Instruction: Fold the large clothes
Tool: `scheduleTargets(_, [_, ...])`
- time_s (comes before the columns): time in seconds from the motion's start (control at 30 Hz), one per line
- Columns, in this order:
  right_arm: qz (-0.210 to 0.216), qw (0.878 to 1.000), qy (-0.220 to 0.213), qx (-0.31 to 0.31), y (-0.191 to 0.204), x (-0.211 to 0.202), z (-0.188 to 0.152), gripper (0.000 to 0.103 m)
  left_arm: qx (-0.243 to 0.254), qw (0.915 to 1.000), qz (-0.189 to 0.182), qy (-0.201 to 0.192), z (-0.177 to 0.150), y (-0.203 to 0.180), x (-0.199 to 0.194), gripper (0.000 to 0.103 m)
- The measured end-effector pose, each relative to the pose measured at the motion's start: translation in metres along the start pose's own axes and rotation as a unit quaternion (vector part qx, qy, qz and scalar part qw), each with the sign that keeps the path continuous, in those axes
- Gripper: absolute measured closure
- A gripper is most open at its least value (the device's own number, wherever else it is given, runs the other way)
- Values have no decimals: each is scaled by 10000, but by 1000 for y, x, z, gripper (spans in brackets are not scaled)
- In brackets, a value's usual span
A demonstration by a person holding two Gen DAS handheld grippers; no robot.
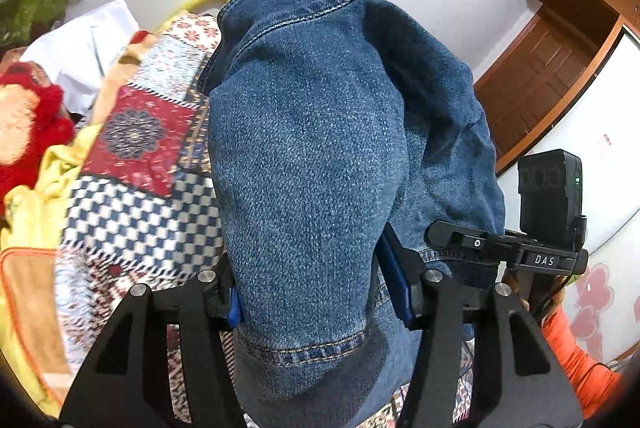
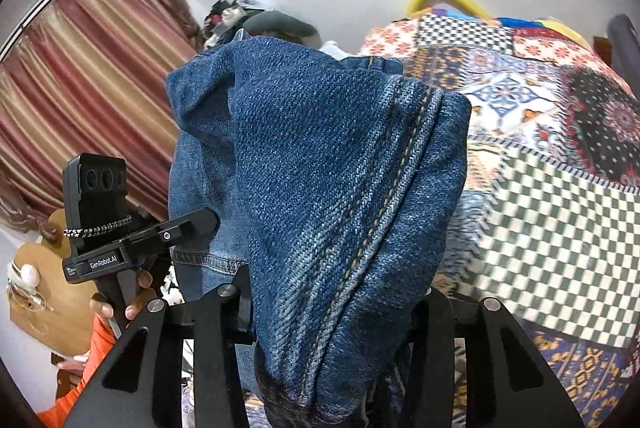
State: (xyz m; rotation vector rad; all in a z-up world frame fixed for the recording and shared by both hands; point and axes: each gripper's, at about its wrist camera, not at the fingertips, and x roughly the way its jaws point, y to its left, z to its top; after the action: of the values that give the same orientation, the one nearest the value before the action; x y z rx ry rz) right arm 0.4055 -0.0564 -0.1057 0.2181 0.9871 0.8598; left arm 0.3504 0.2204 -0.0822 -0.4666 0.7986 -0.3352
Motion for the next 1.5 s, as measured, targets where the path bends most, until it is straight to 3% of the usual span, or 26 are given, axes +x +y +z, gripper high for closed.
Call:
scheduleTargets(0.17, [90,9998,176,12,28,22,-7,61,-119,9998,188,14,-14,27,-23,47])
scheduleTargets(0.43, [104,9959,869,246,42,93,-26,61,-649,9960,512,339,-44,93,-10,47])
scheduleTargets(0.63, [-6,9875,1468,575,22,165,-32,61,-1177,9895,582,603,-57,147,25,47])
scheduleTargets(0.87, [-183,9781,1885,859,-12,229,-24,60,-1353,9838,863,804,-60,185,64,46])
scheduleTargets(0.93, [-205,9764,1968,866,-20,239,-20,55,-1390,9831,843,841,-61,195,71,43])
scheduleTargets(1.13, [-326,9745,2159,518,-28,252,-12,41,-1161,9842,1087,780,-69,188,69,38])
scheduleTargets(1.3, [-969,9772,1876,-218,-6,231,-14,36,-718,9810,1644,734,-73,163,54,39])
scheduleTargets(1.43, [-1393,9699,1732,-995,15,204,-23,32,-129,9739,2131,776,-90,138,40,39])
scheduleTargets(1.5, [-1524,9654,1750,-1190,14,190,-35,32,60,9724,2182,820,-104,126,33,38])
